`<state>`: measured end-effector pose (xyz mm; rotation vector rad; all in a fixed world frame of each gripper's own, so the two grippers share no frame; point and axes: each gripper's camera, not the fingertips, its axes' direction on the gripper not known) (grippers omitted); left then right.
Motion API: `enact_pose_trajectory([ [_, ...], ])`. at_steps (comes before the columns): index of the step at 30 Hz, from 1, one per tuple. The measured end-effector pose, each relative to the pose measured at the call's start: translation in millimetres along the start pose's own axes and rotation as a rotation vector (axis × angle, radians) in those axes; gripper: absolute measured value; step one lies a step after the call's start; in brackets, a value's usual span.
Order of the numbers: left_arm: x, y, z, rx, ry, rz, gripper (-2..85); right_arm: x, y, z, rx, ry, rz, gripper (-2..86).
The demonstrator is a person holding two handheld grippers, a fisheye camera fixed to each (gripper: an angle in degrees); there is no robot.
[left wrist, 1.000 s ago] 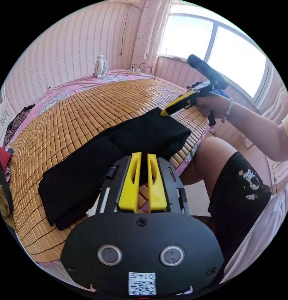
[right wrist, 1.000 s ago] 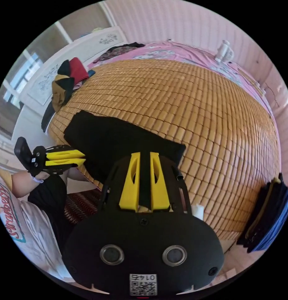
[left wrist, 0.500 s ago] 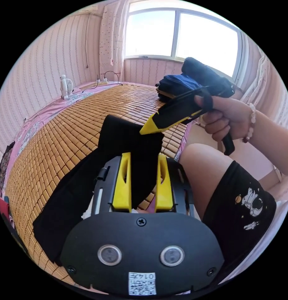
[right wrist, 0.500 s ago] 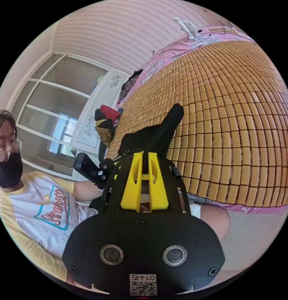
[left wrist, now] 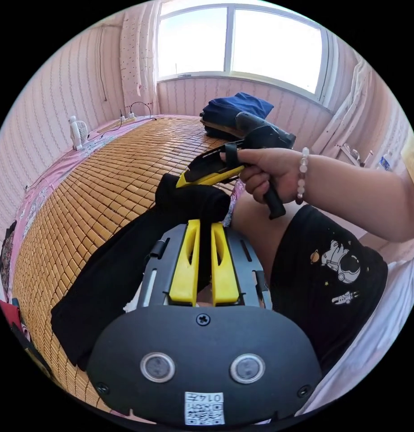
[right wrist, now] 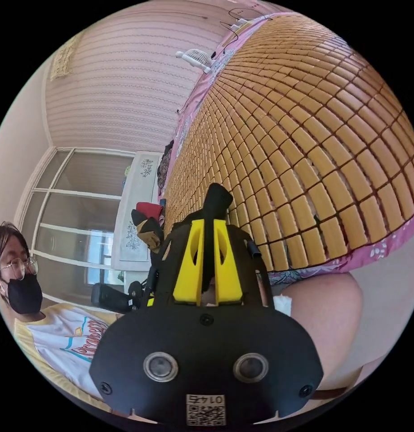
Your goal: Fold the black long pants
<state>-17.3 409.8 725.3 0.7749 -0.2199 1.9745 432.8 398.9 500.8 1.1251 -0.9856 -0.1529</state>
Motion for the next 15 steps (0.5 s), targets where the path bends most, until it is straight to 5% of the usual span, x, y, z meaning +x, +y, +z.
enact_pose_trajectory([
  [8, -34.7, -27.6, -51.9, 0.376, 0.135, -0.118, 4.3, -83.6, 12.6, -77.7, 0.173, -0.101, -0.269, 2.7],
  [15, -98.0, 47.8, -102.0, 0.297, -0.001, -0.365, 6.4, -170.2, 32.8, 87.6, -0.116, -0.098, -0.523, 7.3],
])
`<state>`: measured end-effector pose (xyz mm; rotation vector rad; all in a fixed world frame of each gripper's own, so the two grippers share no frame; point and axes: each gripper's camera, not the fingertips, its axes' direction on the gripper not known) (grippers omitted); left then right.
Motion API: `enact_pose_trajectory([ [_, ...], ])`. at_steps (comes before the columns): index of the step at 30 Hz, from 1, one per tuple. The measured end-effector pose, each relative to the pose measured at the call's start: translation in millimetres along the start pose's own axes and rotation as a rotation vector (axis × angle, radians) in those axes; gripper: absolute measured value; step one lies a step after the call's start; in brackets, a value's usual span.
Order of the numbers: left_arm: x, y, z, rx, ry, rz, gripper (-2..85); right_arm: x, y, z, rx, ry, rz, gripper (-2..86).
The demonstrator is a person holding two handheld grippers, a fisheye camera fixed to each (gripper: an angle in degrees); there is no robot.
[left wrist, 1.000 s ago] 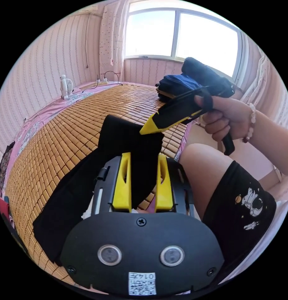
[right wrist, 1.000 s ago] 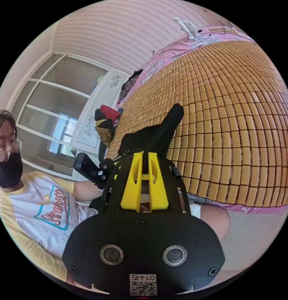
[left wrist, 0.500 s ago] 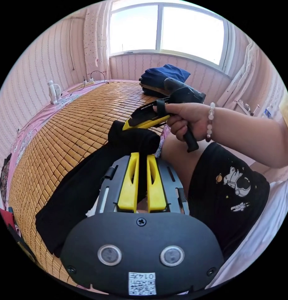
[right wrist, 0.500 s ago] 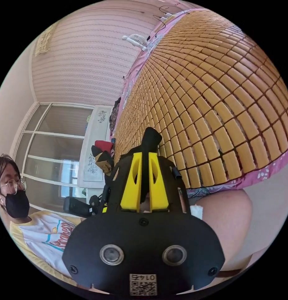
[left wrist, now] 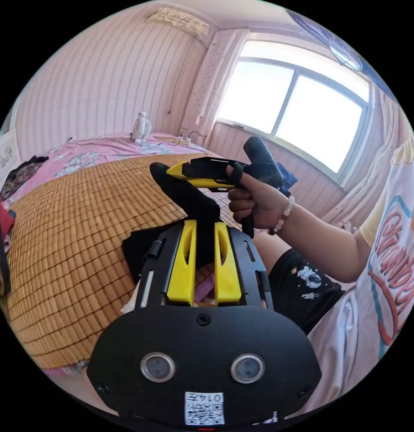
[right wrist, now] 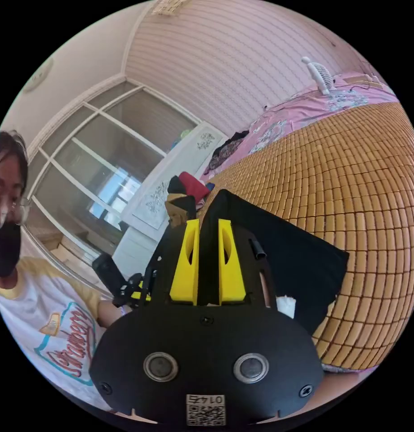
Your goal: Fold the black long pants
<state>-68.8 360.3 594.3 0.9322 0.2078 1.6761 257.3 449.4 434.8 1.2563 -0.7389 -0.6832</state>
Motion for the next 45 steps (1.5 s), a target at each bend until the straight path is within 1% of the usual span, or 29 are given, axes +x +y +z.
enact_pose_trajectory([
  [1, -14.9, 10.8, -9.6, -0.033, -0.075, -0.054, 6.7, 2.7, 2.5, 34.1, -0.107, 0.062, 0.015, 7.5],
  [2, -29.1, 21.0, -15.6, -0.074, -0.147, -0.102, 7.1, 4.7, 5.1, 46.3, -0.142, 0.094, 0.03, 7.5],
  [3, -36.0, 25.3, -17.7, -0.096, -0.181, -0.127, 7.1, 6.5, 12.6, 58.1, -0.177, 0.113, 0.049, 7.5],
  [5, -62.0, 37.5, -23.3, -0.139, -0.273, -0.239, 7.3, 2.4, 27.1, 52.5, -0.15, 0.085, 0.019, 7.6],
  [8, -89.5, 39.9, -16.5, -0.132, -0.27, -0.346, 7.9, -1.7, 53.6, 25.5, -0.123, 0.24, -0.007, 8.1],
  [9, -94.5, 38.5, -12.6, -0.133, -0.261, -0.359, 8.3, -1.9, 64.5, 13.3, -0.108, 0.321, -0.003, 8.7],
  [13, -123.3, 20.5, 20.4, -0.116, -0.21, -0.409, 12.2, 5.5, 100.3, -16.0, -0.028, 0.554, 0.085, 13.0],
  [15, -132.3, 13.0, 34.1, -0.104, -0.195, -0.413, 13.3, 13.4, 112.0, -14.3, -0.025, 0.562, 0.139, 13.6],
  [18, -149.4, 4.3, 61.0, -0.215, -0.123, -0.456, 14.3, 25.2, 126.5, 6.8, -0.095, 0.509, 0.207, 12.6],
  [19, -154.0, 5.0, 71.9, -0.276, -0.065, -0.464, 14.0, 24.1, 132.8, 13.4, -0.084, 0.494, 0.204, 11.2],
  [20, -155.0, 7.1, 74.8, -0.27, -0.018, -0.448, 13.4, 23.0, 135.8, 15.9, -0.08, 0.483, 0.202, 10.8],
  [22, -156.7, 11.2, 72.8, -0.262, -0.011, -0.436, 12.6, 21.0, 144.1, 22.0, -0.077, 0.46, 0.226, 8.5],
  [24, -160.6, 13.9, 69.5, -0.268, 0.006, -0.451, 10.8, 16.1, 146.0, 26.3, -0.122, 0.431, 0.207, 6.4],
  [26, -165.3, 13.5, 65.9, -0.311, 0.03, -0.459, 7.8, 3.1, 146.6, 28.5, -0.143, 0.412, 0.138, 5.1],
  [27, -166.0, 14.0, 64.5, -0.312, 0.048, -0.472, 7.6, -8.3, 146.3, 29.4, -0.151, 0.405, 0.099, 4.7],
  [31, -148.1, 19.6, 52.3, -0.325, 0.036, -0.495, 6.6, -53.1, 144.3, 21.5, -0.144, 0.332, -0.055, 4.1],
  [33, -130.5, 20.4, 45.0, -0.274, 0.057, -0.486, 6.5, -71.9, 143.8, 12.2, -0.151, 0.355, -0.14, 4.1],
  [35, -105.6, 19.0, 38.3, -0.175, 0.13, -0.479, 6.5, -85.7, 143.0, -3.4, -0.162, 0.387, -0.22, 4.0],
  [38, -73.6, -2.1, 41.0, -0.104, 0.208, -0.392, 6.5, -94.1, 139.0, -50.0, -0.14, 0.451, -0.285, 3.9],
  [42, -33.2, -55.0, 56.9, -0.017, 0.313, -0.239, 6.7, -88.2, 130.8, -143.3, -0.014, 0.523, -0.274, 3.9],
  [44, -0.4, -98.9, 77.3, 0.036, 0.418, -0.151, 7.3, -87.5, 124.2, -184.3, 0.015, 0.606, -0.266, 4.0],
  [45, 8.9, -110.1, 83.3, 0.048, 0.446, -0.135, 7.5, -88.6, 118.1, -210.9, 0.023, 0.679, -0.27, 4.3],
])
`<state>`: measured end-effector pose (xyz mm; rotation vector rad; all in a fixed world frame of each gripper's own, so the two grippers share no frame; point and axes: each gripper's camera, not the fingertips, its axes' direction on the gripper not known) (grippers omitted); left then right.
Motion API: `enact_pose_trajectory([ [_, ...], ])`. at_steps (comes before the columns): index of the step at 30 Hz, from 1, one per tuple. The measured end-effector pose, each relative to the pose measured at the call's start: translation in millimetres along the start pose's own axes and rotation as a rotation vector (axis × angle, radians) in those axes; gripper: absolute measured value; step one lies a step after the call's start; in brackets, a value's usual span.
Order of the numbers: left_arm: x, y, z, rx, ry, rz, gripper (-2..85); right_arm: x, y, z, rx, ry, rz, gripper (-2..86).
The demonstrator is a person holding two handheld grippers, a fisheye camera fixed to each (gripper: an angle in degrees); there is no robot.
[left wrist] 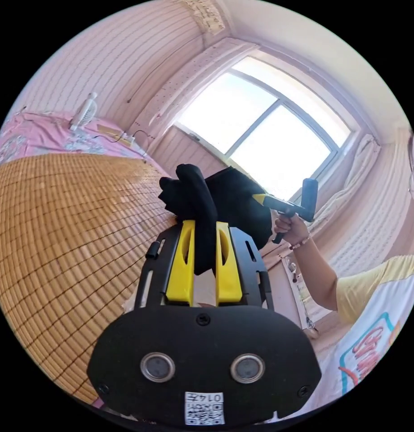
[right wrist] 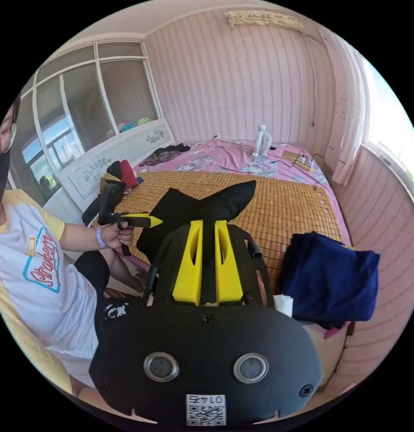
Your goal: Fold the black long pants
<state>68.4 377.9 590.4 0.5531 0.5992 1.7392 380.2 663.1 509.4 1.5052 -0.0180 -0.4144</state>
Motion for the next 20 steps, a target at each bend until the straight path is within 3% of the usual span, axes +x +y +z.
enact_pose_trajectory([
  [2, 31.6, -38.4, 42.7, 0.022, 0.077, 0.063, 8.3, 30.9, -8.9, -28.3, -0.026, 0.084, 0.022, 4.7],
  [4, 48.9, -61.0, 73.4, 0.044, 0.107, 0.061, 9.5, 73.3, -13.8, -54.3, -0.032, 0.32, 0.136, 6.0],
  [6, 55.0, -73.5, 102.3, 0.022, 0.159, 0.048, 11.2, 115.3, -5.9, -52.9, -0.085, 0.43, 0.289, 8.8],
  [10, 34.1, -44.3, 125.8, -0.167, 0.127, 0.053, 12.3, 196.4, 76.3, -0.9, -0.108, 0.459, 0.744, 12.7],
  [11, 23.7, -24.4, 115.7, -0.21, 0.13, 0.043, 12.0, 193.2, 89.9, 6.4, -0.081, 0.454, 0.774, 12.6],
  [13, 11.0, 10.5, 82.4, -0.24, 0.097, 0.067, 10.9, 144.6, 135.7, 35.4, 0.043, 0.521, 0.717, 11.2],
  [15, 4.3, 49.1, 32.2, -0.225, 0.008, 0.128, 8.7, 93.6, 167.2, 62.4, 0.031, 0.597, 0.629, 9.5],
  [20, 9.8, 161.8, -141.4, -0.197, -0.33, 0.101, 1.8, -57.4, 237.9, 149.9, -0.228, 0.727, 0.36, 3.3],
])
